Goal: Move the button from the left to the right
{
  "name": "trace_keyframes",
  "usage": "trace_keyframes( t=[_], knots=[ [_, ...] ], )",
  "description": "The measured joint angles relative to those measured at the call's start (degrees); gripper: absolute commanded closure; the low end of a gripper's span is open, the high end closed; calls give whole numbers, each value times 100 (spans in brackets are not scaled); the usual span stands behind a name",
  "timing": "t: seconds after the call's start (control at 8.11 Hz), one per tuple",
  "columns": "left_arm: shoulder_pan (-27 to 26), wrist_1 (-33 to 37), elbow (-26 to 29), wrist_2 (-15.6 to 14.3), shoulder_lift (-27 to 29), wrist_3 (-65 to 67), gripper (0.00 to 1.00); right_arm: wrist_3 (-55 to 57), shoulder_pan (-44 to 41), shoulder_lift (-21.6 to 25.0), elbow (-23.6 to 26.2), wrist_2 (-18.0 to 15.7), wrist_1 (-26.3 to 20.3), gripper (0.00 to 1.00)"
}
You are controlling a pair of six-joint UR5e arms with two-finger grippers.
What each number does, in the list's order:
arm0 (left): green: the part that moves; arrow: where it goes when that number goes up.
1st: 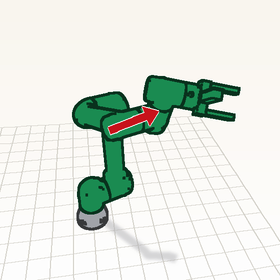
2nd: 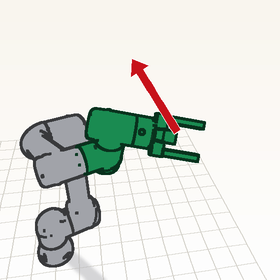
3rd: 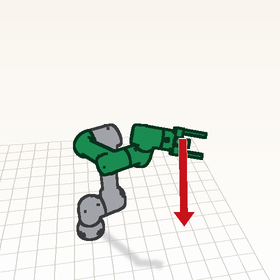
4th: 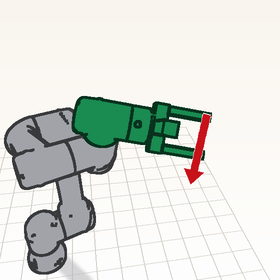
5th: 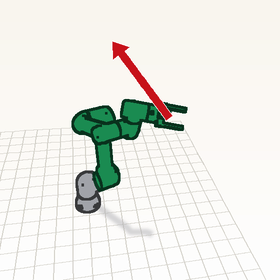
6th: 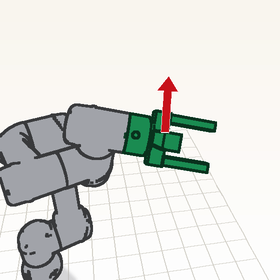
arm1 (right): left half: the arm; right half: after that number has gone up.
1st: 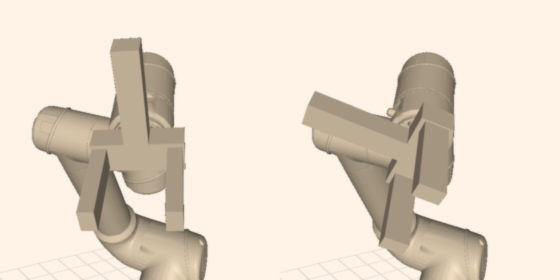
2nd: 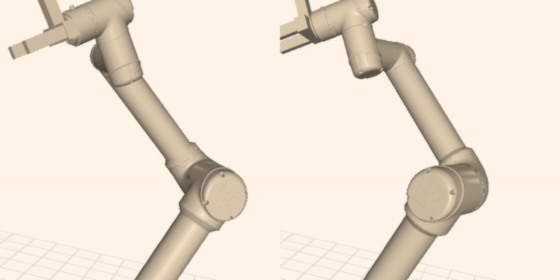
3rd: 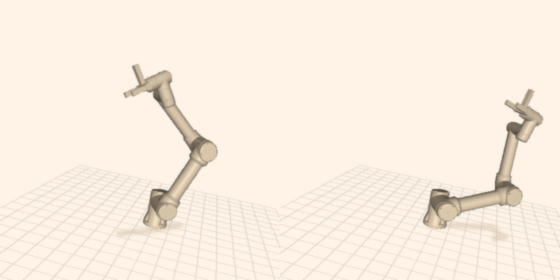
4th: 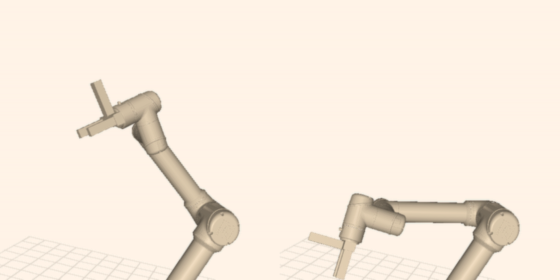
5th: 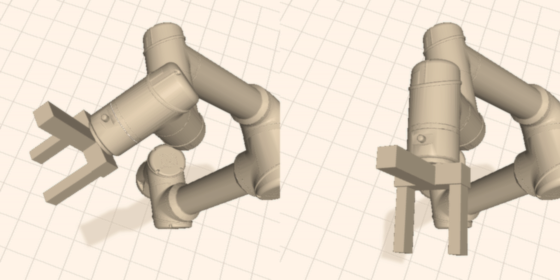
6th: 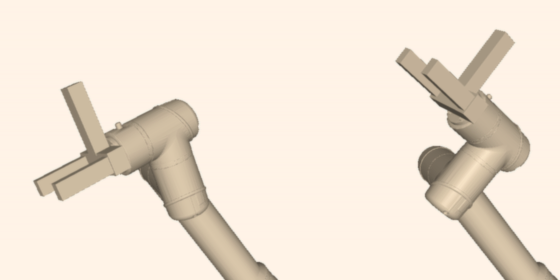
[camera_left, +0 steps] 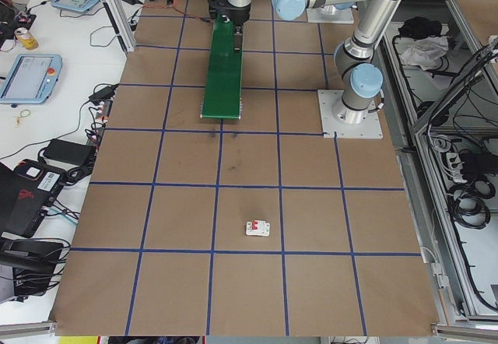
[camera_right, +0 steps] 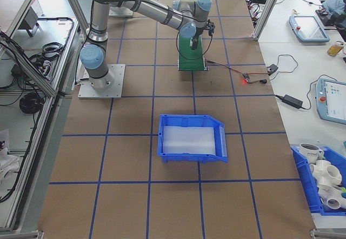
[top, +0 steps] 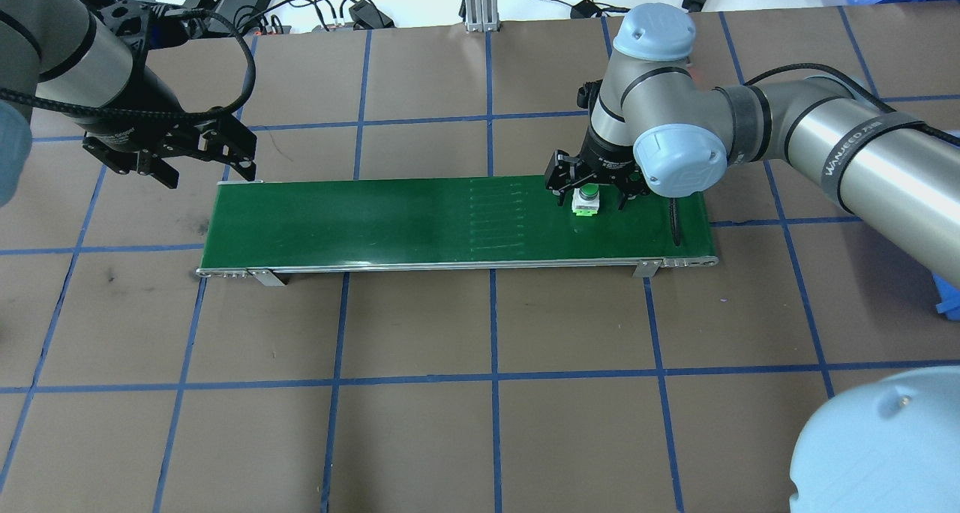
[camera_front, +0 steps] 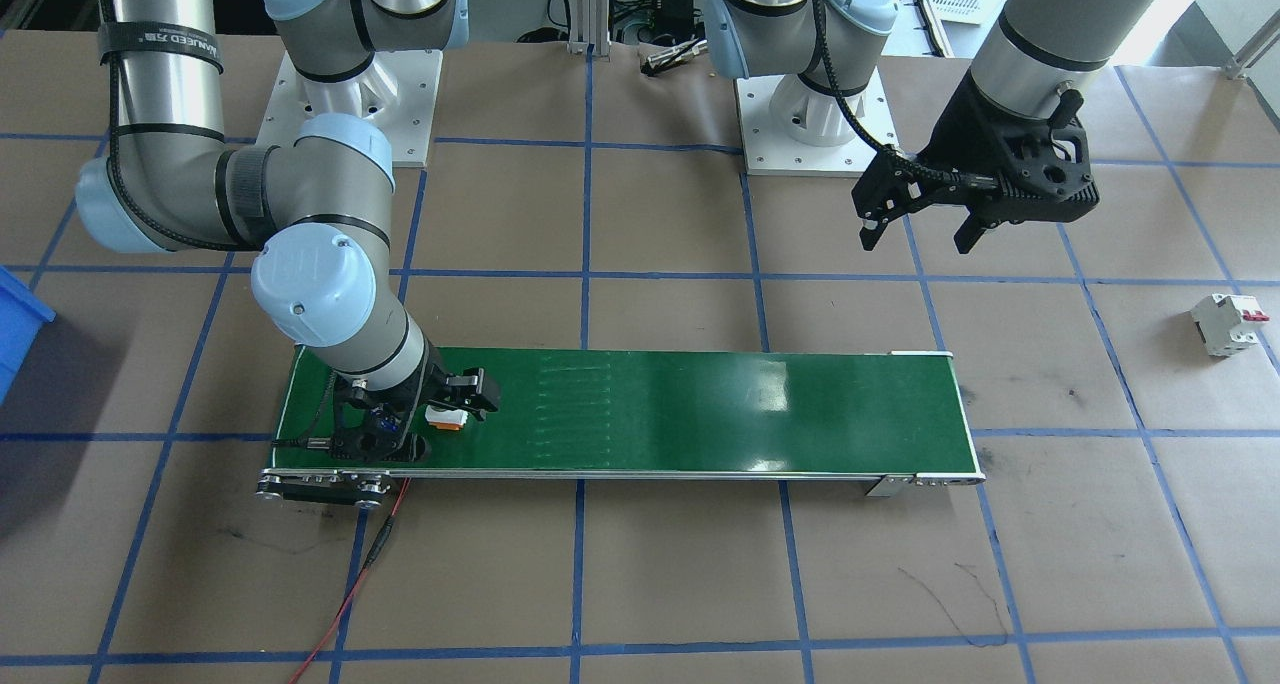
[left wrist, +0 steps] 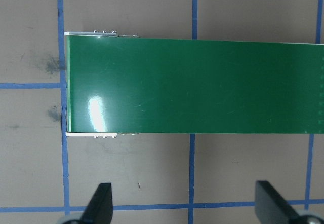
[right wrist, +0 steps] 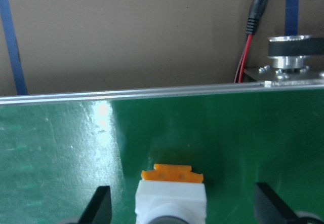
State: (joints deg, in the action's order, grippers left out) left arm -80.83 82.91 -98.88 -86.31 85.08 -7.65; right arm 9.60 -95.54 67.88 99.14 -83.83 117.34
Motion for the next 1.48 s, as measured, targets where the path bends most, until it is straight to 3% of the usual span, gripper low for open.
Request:
trace_keyframes(
  t=[0.12,0.25,0.74,1.11,1.48],
  knots=[
    [0,-9,0,0,0,0,0,-45,1,-12,24,-66,4,80],
    [2,-12,0,4,0,0,0,-107,7,-15,26,-108,5,100],
    [0,-12,0,1,-8,-5,0,-715,353,110,-36,-491,-80,100],
    [-2,-20,0,0,-9,-2,0,-2259,1562,460,-325,-580,-507,100],
    [0,-17,0,0,-16,-7,0,-4460,2917,567,-728,-943,-646,100]
  ],
)
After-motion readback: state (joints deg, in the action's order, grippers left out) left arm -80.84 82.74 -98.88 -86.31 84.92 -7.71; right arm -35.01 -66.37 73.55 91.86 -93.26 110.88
